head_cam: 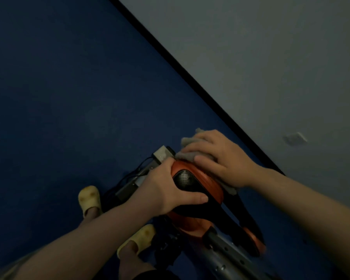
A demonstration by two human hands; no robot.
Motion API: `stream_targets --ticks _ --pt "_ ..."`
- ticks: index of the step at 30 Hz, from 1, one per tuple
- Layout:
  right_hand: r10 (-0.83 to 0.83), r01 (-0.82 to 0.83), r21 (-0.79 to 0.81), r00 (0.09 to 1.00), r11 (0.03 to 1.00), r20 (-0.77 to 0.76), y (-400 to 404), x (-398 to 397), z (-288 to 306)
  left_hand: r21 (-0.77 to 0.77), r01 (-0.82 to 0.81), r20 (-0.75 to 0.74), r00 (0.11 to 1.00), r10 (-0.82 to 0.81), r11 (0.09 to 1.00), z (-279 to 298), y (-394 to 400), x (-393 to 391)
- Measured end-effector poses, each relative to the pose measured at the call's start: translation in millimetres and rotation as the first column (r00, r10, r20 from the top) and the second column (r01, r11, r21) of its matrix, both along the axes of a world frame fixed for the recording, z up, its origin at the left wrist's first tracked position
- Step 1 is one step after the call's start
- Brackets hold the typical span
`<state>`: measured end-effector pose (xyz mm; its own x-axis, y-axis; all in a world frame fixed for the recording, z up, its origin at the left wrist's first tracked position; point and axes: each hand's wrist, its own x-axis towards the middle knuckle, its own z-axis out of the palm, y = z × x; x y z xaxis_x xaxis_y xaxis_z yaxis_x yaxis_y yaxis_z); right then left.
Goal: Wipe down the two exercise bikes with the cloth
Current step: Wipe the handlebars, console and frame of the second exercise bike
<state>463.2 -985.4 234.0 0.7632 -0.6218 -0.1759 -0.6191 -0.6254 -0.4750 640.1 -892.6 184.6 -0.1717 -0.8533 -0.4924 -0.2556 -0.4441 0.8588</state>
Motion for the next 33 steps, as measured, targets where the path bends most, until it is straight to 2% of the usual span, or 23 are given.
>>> stream_targets --ticks 1,3,4,5,7,9,10,12,14,16,18,20,21,22,24,26,28,30,31,33 --pt "-0.127 0.128 0.037 0.991 0.991 -0.031 -7.5 8.1 -3.5 0.006 0.001 0.005 1.0 -0.001 1.0 -0.7 -1.4 0.4" --pt "-0.363 0.37 0.014 0.918 0.929 -0.161 -12.8 30.9 -10.9 0.018 -0.008 -0.002 1.0 0.008 1.0 -1.9 -1.3 0.4" --pt "-0.393 0.387 -0.072 0.9 0.919 -0.19 -8.3 37.0 -13.1 0.015 -0.01 -0.002 1.0 0.01 1.0 -2.3 -0.7 0.9" --pt "-0.37 0.342 -0.168 0.911 0.925 -0.182 1.5 37.8 -13.2 0.005 -0.005 0.005 1.0 0.005 1.0 -2.4 -0.1 1.2" --pt "-0.198 0.175 -0.246 0.978 0.953 -0.071 28.2 23.0 -8.0 -0.014 0.014 0.017 1.0 -0.014 1.0 -1.1 1.0 1.4" --pt "-0.072 0.069 -0.218 0.997 0.974 -0.008 38.7 2.7 -1.1 -0.019 0.026 0.011 1.0 -0.025 0.999 -0.4 -0.4 1.3" --pt "-0.065 0.065 -0.18 0.998 0.981 0.005 34.9 -3.3 -0.1 -0.018 0.023 0.007 1.0 -0.023 1.0 -0.3 -1.0 1.3" --pt "-0.18 0.184 -0.14 0.983 0.973 0.044 25.7 3.4 -3.5 -0.009 0.009 0.017 1.0 -0.009 1.0 -0.7 -2.4 1.6" --pt "-0.431 0.432 -0.158 0.901 0.888 0.038 29.2 27.5 -7.8 0.004 0.009 0.035 0.999 -0.009 1.0 -1.0 -1.6 1.7" --pt "-0.552 0.537 -0.264 0.833 0.801 0.021 41.8 38.9 -15.5 -0.002 0.012 0.03 0.999 -0.012 1.0 -0.8 0.3 1.9" --pt "-0.434 0.414 -0.321 0.901 0.852 0.011 54.6 26.0 -15.4 -0.015 0.017 0.012 1.0 -0.017 1.0 0.3 0.0 1.4" --pt "-0.239 0.236 -0.231 0.971 0.944 0.017 45.8 3.5 -7.8 -0.014 0.021 0.018 1.0 -0.02 1.0 1.1 -2.7 0.9" --pt "-0.196 0.199 -0.148 0.98 0.969 0.035 35.0 -2.1 -5.0 -0.008 0.024 0.022 0.999 -0.024 1.0 1.8 -4.1 0.9" --pt "-0.209 0.212 -0.073 0.977 0.975 0.038 23.0 -1.6 -5.4 0.001 0.025 0.024 0.999 -0.025 1.0 1.7 -4.9 1.3" --pt "-0.346 0.347 -0.018 0.938 0.938 0.014 8.6 14.0 -9.4 0.005 0.022 0.029 0.999 -0.022 1.0 0.9 -4.6 2.4" --pt "-0.38 0.378 -0.081 0.925 0.922 -0.016 13.7 24.8 -11.1 -0.007 0.021 0.036 0.999 -0.021 1.0 1.1 -2.1 3.6" --pt "-0.204 0.209 -0.212 0.978 0.955 0.043 29.7 11.4 -11.3 -0.013 0.065 0.034 0.997 -0.065 0.998 0.4 -2.4 5.2" --pt "-0.082 0.105 -0.228 0.991 0.968 0.109 38.1 -8.8 -9.7 -0.003 0.147 0.032 0.989 -0.147 0.989 1.2 -6.4 9.4" --pt "-0.126 0.147 -0.175 0.984 0.974 0.125 37.1 -11.9 -9.7 0.003 0.2 0.062 0.978 -0.2 0.98 2.6 -10.0 12.2" --pt "-0.387 0.396 -0.063 0.914 0.916 0.12 28.8 0.8 -14.9 -0.004 0.317 0.213 0.927 -0.309 0.948 6.2 -18.2 17.3"
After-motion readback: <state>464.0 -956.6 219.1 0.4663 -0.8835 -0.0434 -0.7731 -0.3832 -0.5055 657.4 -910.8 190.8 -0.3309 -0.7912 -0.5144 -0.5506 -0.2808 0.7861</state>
